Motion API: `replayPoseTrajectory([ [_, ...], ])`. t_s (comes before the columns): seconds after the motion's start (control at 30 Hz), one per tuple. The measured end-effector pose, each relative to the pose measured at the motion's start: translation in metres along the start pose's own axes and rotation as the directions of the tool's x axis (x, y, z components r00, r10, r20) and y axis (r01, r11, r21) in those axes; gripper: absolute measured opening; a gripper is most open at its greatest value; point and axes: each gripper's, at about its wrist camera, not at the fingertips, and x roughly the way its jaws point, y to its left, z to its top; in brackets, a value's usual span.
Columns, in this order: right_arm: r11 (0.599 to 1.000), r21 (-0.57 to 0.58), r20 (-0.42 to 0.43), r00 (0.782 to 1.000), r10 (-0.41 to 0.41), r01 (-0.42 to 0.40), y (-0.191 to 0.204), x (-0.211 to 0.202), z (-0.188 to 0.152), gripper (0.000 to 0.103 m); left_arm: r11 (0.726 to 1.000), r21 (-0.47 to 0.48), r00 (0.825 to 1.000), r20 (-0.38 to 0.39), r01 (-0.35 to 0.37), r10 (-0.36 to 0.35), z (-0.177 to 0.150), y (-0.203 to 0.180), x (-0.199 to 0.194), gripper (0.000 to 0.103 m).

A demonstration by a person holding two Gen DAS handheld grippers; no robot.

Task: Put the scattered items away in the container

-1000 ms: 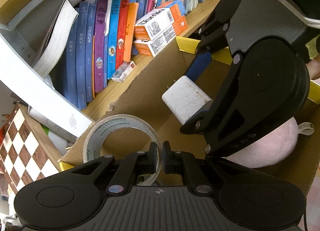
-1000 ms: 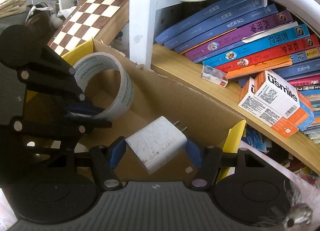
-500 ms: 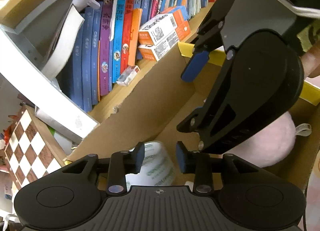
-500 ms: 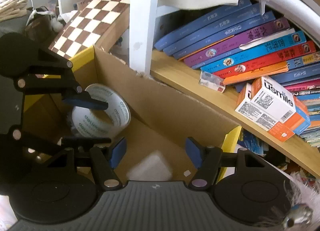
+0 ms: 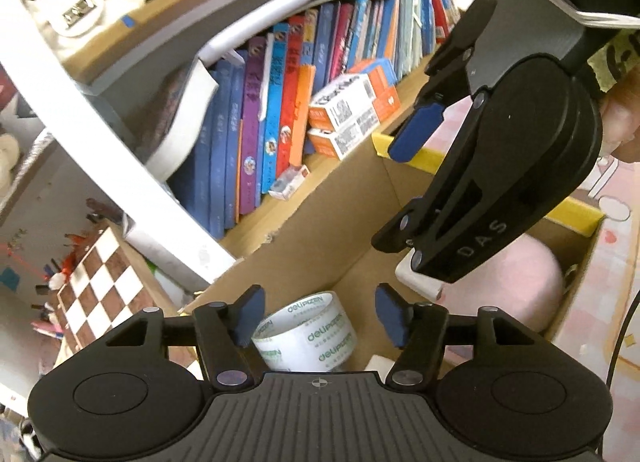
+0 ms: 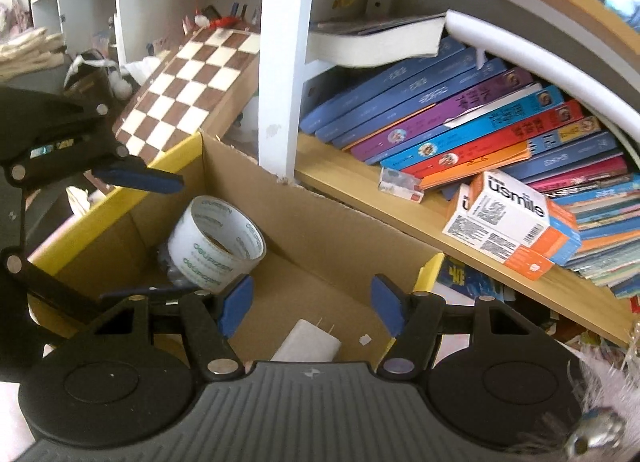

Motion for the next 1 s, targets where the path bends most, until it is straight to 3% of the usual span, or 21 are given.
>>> replayPoseTrajectory([
  [0.23,1.0,0.017,0.052,0.998,-0.018,0.017,0.011,-0.037,-0.013,0.063,0.993,-0.115,0.999,0.035,-0.004,0.008,-0.006,-0.003,-0.034,0.065],
  [0.5,0.998,0.053,0.093,0.995,-0.036,0.031,0.018,-0.081,-0.036,0.064,0.988,-0.149,0.996,0.074,-0.036,0.047,-0.014,-0.027,-0.076,0.076],
  [0.8,0.99,0.136,0.089,0.995,-0.054,0.042,0.016,-0.115,-0.074,0.063,0.98,-0.19,0.996,0.044,-0.067,0.076,-0.03,-0.045,-0.101,0.077],
  [1.0,0.981,0.189,0.065,0.996,-0.061,0.048,0.015,-0.127,-0.099,0.063,0.962,-0.262,0.996,0.025,-0.076,0.086,-0.04,-0.054,-0.108,0.087],
])
